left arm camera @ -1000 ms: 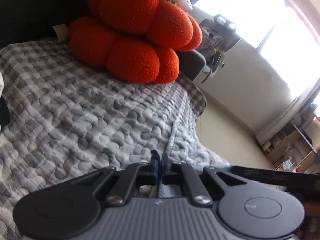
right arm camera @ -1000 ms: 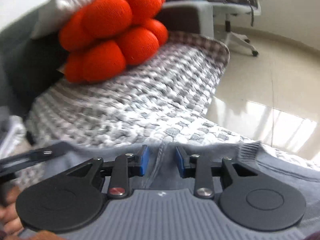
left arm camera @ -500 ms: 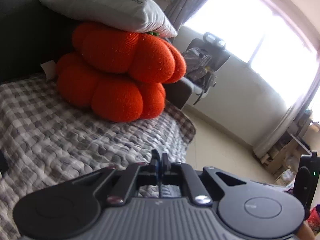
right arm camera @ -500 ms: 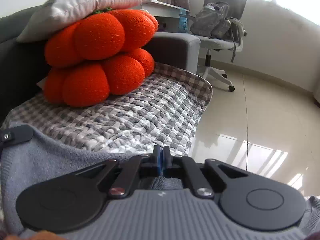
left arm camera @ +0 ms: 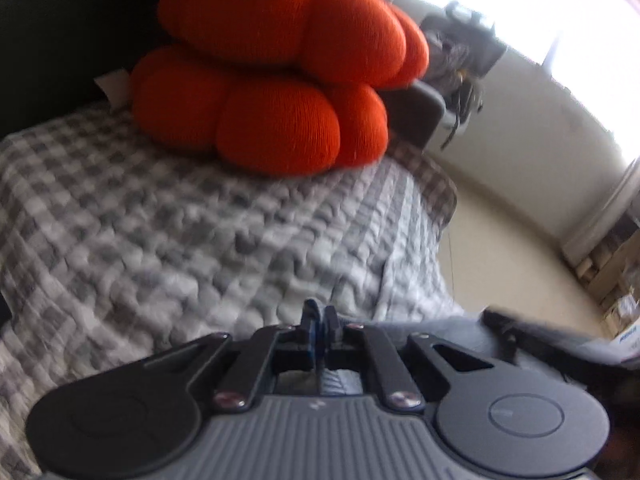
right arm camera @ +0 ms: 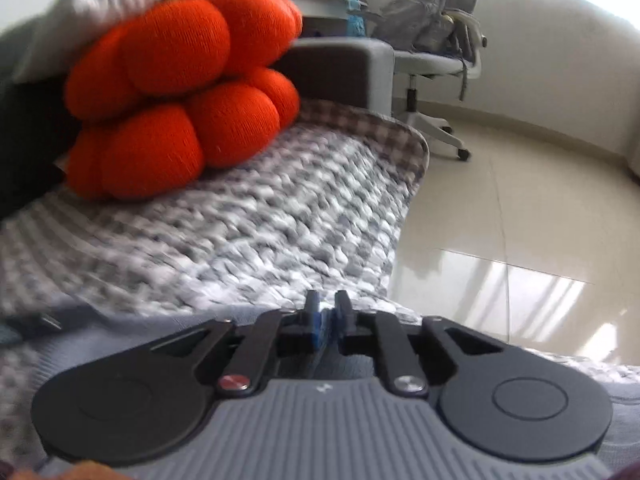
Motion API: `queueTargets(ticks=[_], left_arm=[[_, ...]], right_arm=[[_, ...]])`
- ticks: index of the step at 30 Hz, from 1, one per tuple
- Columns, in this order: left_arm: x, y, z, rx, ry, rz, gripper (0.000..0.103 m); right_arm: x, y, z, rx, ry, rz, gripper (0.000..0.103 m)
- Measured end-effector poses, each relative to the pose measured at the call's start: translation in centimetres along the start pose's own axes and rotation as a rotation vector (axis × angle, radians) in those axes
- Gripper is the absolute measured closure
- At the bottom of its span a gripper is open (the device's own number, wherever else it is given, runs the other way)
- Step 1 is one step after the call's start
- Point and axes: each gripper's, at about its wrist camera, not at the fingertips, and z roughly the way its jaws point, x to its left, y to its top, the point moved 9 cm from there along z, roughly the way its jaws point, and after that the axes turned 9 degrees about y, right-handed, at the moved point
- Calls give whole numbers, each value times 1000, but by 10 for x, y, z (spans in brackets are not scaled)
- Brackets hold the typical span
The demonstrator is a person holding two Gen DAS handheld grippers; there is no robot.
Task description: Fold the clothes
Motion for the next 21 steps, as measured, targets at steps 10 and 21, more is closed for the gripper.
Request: queueTargets(ticks=[10, 21], left_arm=[[14, 5, -55, -81, 104, 59, 38], [8, -105, -158, 93, -9, 182, 17]], right_arm=[[-53, -36, -188, -67, 63, 63, 35], [-97, -199, -317, 6, -132, 76, 34]])
